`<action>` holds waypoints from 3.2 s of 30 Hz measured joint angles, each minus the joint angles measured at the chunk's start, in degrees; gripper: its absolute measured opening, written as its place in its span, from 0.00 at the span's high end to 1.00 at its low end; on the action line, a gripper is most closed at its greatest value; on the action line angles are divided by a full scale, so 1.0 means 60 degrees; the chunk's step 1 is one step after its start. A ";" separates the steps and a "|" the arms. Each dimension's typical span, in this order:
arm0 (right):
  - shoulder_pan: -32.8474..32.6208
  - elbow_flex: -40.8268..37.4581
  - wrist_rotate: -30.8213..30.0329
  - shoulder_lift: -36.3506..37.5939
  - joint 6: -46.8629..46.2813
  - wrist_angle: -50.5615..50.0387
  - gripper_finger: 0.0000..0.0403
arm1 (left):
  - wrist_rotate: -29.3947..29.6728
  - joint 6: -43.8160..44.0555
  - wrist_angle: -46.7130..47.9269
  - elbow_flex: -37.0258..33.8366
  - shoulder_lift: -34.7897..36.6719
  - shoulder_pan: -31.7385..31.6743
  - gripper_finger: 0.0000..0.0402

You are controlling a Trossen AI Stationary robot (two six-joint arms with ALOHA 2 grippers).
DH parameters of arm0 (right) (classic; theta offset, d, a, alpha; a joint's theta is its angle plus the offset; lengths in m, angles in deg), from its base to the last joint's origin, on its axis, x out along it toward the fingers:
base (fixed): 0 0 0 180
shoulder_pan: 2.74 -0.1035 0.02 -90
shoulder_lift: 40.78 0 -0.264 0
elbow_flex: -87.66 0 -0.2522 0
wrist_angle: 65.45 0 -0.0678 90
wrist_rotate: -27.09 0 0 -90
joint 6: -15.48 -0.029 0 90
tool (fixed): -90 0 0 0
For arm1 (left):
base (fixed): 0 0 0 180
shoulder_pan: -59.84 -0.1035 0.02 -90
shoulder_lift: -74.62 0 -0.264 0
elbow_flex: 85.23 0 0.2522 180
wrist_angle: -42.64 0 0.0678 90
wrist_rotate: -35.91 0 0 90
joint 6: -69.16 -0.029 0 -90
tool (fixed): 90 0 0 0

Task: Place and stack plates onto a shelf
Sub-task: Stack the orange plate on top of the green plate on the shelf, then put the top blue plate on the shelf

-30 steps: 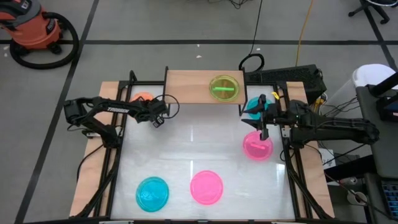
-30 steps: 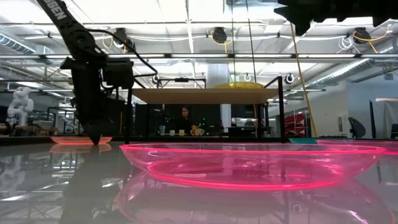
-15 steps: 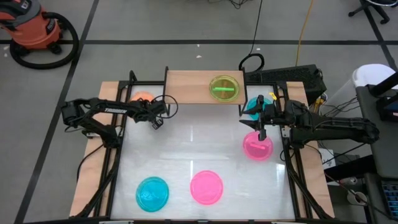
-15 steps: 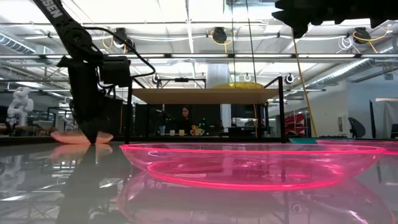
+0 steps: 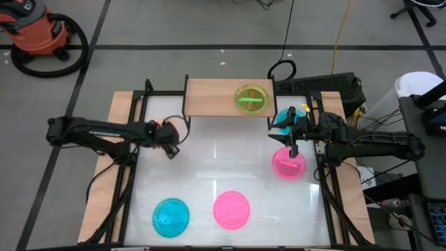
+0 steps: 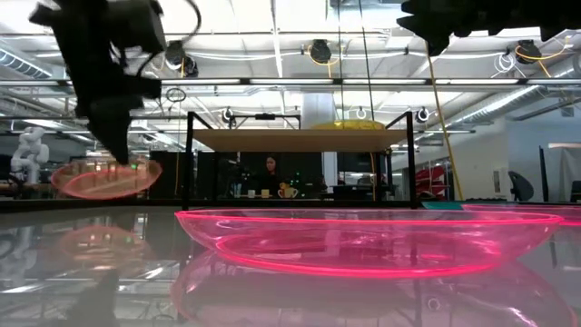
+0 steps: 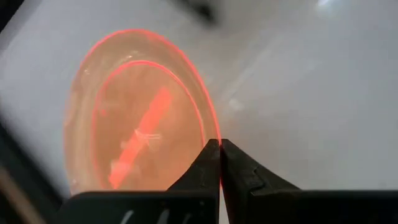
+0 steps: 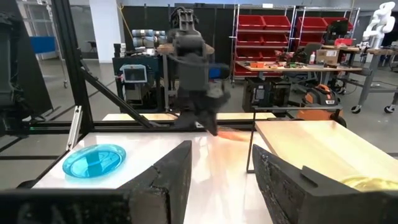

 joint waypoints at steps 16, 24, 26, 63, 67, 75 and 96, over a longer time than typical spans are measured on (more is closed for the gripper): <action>0.0000 0.0000 -0.1007 0.0000 0.0319 0.0226 0.63 | 0.1390 -0.8725 -0.5867 0.1734 -0.0444 0.4706 1.00; -0.0081 0.0000 -0.1318 -0.0047 0.0397 0.0267 0.63 | 0.0382 -1.2251 -0.6510 0.3557 -0.1697 0.1475 1.00; -0.0110 0.0000 -0.1128 -0.0055 0.0417 0.0499 0.63 | -0.0683 -1.2675 -0.6380 0.4140 -0.2351 0.0638 1.00; -0.0688 0.0004 -0.0463 0.0277 0.0401 -0.0449 0.63 | -0.1069 -0.9668 -0.3102 0.9440 -0.4609 -0.1070 0.53; -0.0688 -0.0067 -0.1080 0.0225 0.0224 -0.2053 0.63 | -0.1061 -0.8503 -0.3122 0.8560 -0.3252 -0.0995 0.53; -0.0688 -0.1281 -0.1995 0.0146 -0.0625 -0.2729 0.63 | -0.1057 -0.7845 -0.7311 0.3948 -0.0400 -0.0086 0.53; -0.0664 -0.1440 -0.3532 -0.1246 -0.1288 -0.3569 0.63 | -0.0877 -0.8200 -1.4306 -0.1022 0.1098 0.1109 0.53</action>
